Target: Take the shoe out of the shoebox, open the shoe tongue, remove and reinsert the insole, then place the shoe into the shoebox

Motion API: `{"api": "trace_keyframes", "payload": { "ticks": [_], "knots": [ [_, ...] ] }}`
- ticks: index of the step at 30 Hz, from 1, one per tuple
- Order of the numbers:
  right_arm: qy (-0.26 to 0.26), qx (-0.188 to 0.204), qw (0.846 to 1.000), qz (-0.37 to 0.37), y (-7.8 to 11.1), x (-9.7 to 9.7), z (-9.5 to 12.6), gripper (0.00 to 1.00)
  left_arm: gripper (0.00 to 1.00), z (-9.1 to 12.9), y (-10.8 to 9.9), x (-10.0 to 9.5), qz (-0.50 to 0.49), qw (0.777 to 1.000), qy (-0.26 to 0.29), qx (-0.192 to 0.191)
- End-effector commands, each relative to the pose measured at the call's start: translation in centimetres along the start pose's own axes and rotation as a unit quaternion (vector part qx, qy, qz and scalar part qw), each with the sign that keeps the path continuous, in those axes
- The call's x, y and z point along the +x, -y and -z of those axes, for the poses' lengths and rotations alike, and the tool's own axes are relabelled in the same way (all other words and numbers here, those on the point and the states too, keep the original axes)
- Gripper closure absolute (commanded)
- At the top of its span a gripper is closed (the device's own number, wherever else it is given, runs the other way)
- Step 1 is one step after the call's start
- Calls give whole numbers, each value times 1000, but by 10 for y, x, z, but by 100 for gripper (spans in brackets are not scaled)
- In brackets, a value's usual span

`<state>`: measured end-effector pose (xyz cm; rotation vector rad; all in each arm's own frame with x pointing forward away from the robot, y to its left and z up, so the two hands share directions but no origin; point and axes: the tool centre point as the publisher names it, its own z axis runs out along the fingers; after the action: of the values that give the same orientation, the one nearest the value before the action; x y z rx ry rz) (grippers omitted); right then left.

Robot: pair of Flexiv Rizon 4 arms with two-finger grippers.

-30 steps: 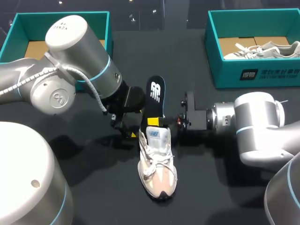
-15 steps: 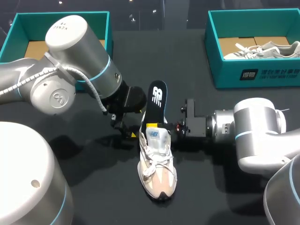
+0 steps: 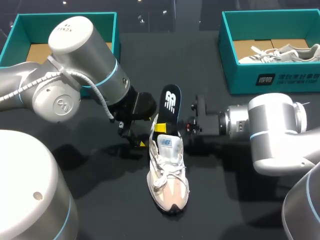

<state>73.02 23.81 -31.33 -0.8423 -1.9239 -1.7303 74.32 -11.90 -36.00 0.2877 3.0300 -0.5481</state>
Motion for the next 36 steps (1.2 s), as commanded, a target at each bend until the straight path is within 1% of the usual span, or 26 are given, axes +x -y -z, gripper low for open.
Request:
{"api": "trace_keyframes", "payload": {
  "ticks": [1,9,11,12,13,14,19,22,29,33,36],
  "knots": [
    [5,8,1000,1,-10,2,7,64,0,-1,0,0,-1,1000,0,-1],
    [12,-1,1000,3,-16,-6,16,66,0,-1,0,0,-1,1000,0,-1],
    [12,-3,1000,1,-17,-9,18,69,0,-1,0,0,-1,1000,0,-1],
    [12,-4,1000,0,-17,-10,18,72,0,-1,0,0,-1,1000,0,-1],
    [12,-5,1000,-1,-18,-12,18,85,0,-1,0,0,-1,1000,0,-1],
    [13,-4,1000,-3,-18,-13,17,100,0,-1,0,0,-1,1000,0,-1],
    [10,10,1000,-23,-9,-17,11,100,0,-1,0,0,-1,1000,0,-1],
    [14,13,999,-39,1,-17,9,100,0,-1,0,0,-1,1000,0,-1],
    [16,21,997,-75,26,-9,8,100,0,-1,0,0,-1,1000,0,-1],
    [17,27,995,-90,35,-7,5,100,0,-1,0,0,-1,1000,0,-1],
    [23,28,995,-96,37,-8,4,100,0,-1,0,0,-1,1000,0,-1]
  ]
}}
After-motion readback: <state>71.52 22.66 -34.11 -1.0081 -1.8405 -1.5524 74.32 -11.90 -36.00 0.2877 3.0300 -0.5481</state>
